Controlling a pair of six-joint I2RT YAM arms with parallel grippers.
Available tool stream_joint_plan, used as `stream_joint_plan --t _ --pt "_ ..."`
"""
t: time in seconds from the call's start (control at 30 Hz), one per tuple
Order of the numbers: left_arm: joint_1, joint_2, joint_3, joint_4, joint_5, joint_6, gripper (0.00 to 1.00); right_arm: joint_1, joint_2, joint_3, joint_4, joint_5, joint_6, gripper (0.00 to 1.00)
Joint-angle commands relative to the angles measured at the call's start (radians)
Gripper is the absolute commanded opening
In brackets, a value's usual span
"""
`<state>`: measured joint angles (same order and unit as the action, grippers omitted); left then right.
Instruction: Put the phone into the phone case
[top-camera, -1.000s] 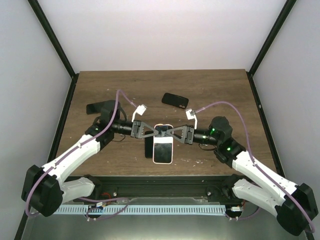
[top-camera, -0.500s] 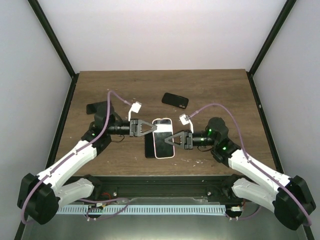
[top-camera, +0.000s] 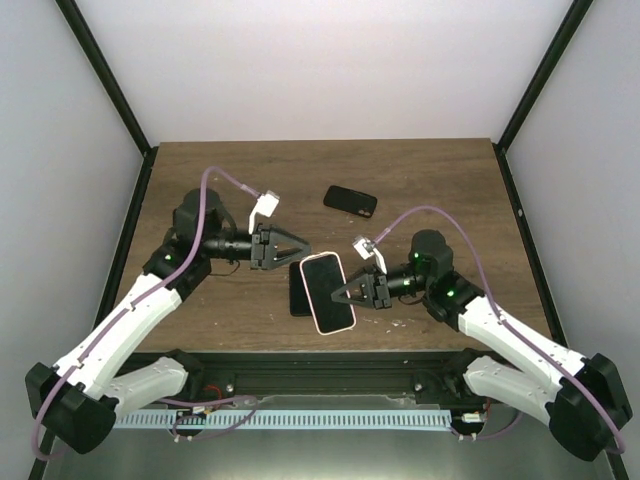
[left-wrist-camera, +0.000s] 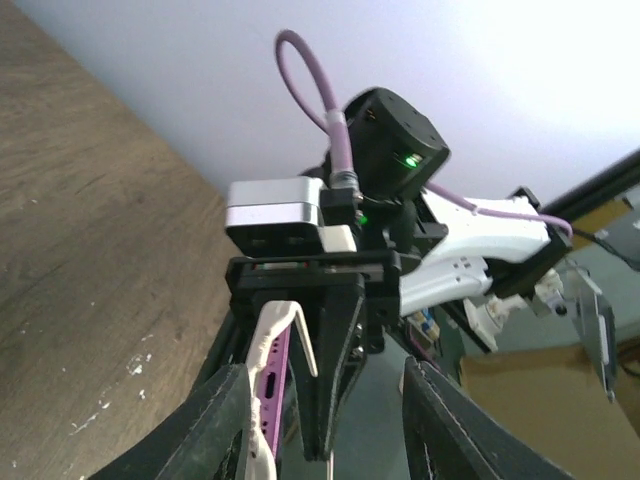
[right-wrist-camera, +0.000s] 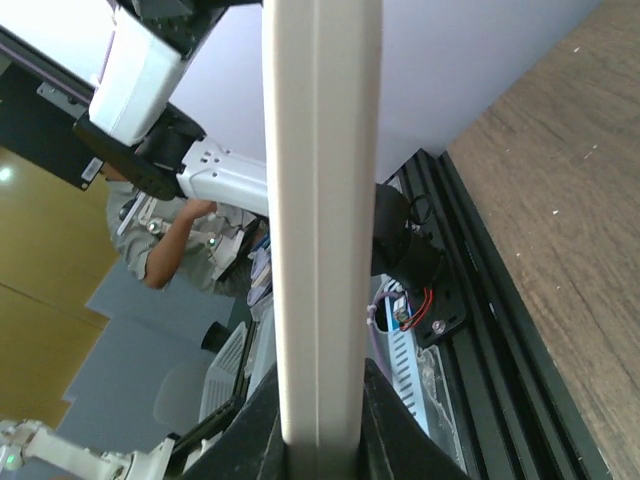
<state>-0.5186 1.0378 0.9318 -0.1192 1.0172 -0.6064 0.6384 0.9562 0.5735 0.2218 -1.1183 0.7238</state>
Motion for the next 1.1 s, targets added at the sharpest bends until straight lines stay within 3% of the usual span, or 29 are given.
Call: stream_joint_plan --t 0.0,0.23,0.43,0.5,0.57,0.63,0.97,1.07 --pt "0.002 0.002 0.053 -0.208 0.087 0.177 0.44 0.006 -0.029 0.021 0.006 -0.076 -0.060 0.01" --pt "-0.005 0.028 0.077 -0.282 0.098 0.242 0.52 0.009 -0.001 0.020 0.040 -0.092 -0.034 0.01" --pt "-0.042 0.067 0.107 -0.347 0.068 0.296 0.52 0.036 0.038 0.030 0.077 -0.082 -0.020 0.01" --pt "-0.055 0.076 0.119 -0.370 0.044 0.318 0.36 0.047 0.060 0.034 0.084 -0.080 -0.019 0.01" --pt "-0.056 0.077 0.125 -0.380 0.006 0.323 0.11 0.055 0.081 0.036 0.086 -0.073 -0.019 0.01" --pt "-0.055 0.070 0.128 -0.387 -0.046 0.327 0.00 0.058 0.090 0.036 0.079 -0.070 -0.024 0.01" --pt "-0.056 0.027 0.142 -0.432 -0.250 0.368 0.03 0.058 0.094 0.036 0.055 -0.014 -0.024 0.01" --pt "-0.056 0.025 0.145 -0.408 -0.169 0.321 0.38 0.058 0.100 0.034 0.070 -0.023 -0.022 0.01"
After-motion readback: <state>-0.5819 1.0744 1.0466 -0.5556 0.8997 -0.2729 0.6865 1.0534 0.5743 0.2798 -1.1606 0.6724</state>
